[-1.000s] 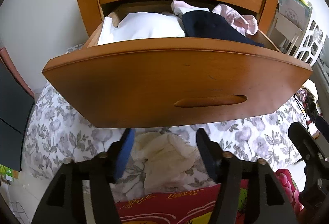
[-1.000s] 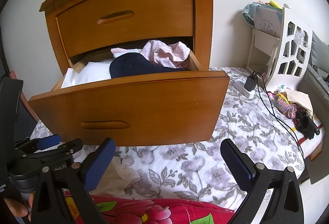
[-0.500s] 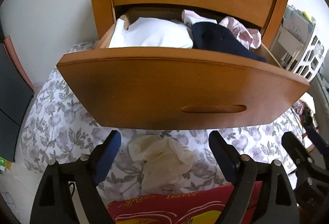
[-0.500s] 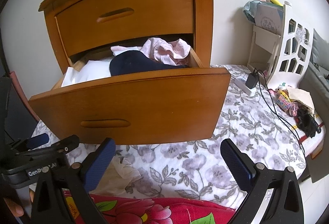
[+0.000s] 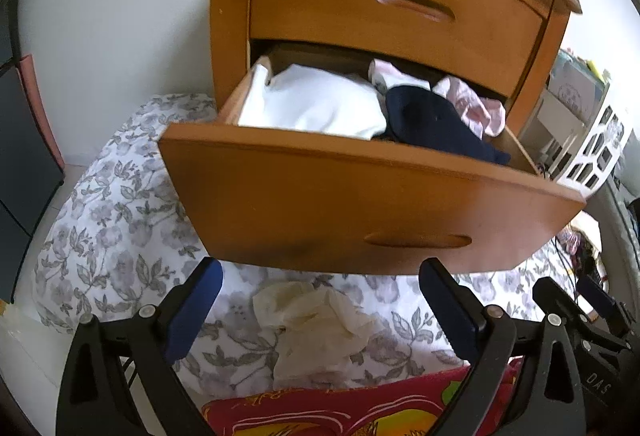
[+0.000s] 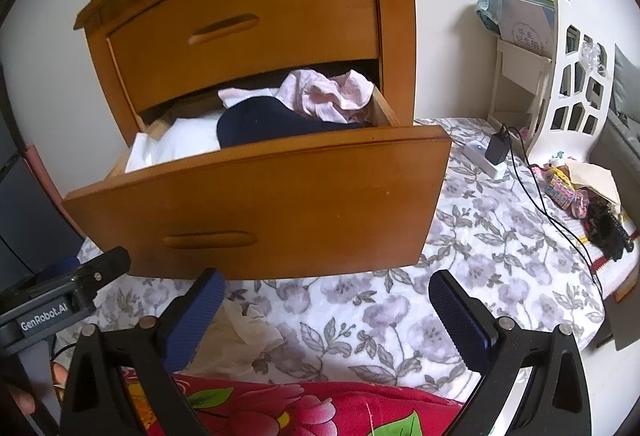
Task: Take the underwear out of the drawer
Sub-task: 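Withdraw the left gripper from the released cream cloth, then reach the right gripper into the open drawer toward the navy blue garment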
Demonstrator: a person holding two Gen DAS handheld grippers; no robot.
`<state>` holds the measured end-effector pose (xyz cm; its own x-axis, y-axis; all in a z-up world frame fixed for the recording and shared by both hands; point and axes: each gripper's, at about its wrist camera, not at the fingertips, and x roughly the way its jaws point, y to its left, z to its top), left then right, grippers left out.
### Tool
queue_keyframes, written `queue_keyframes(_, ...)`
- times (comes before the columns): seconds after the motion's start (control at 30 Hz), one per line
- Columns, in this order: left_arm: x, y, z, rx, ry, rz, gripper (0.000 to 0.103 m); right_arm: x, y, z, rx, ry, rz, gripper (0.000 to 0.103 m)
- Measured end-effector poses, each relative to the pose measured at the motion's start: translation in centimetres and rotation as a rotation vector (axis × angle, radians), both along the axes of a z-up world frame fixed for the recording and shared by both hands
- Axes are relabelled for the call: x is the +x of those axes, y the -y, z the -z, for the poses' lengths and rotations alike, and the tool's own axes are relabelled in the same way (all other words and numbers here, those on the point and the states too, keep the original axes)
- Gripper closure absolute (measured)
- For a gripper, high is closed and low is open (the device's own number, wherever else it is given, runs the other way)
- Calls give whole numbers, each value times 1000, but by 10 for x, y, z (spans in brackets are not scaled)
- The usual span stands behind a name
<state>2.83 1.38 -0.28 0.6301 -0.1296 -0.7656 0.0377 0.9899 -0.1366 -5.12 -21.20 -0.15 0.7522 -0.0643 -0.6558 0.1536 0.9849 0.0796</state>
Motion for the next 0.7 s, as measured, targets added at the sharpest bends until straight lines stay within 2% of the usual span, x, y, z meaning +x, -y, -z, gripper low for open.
queue_keyframes(0.1,-2,-4,-5,-13,29,-3,0,-1,0,-3,7,13,-12,0)
queue_keyframes(0.37,-7,-10,-18,-26,119,18,0,-4,-4,-21,-26,58,-47,0)
queue_keyframes(0.47,-8,-8,-19,-17,126,36,0,-4,-5,-29,-41,73,-60,0)
queue_keyframes(0.6,-7,-9,-14,-71,111,41,0,0,-7,-37,12,86,-126,0)
queue_keyframes(0.7,-7,-10,-14,-75,115,37,0,5,-9,-46,-2,103,-134,0)
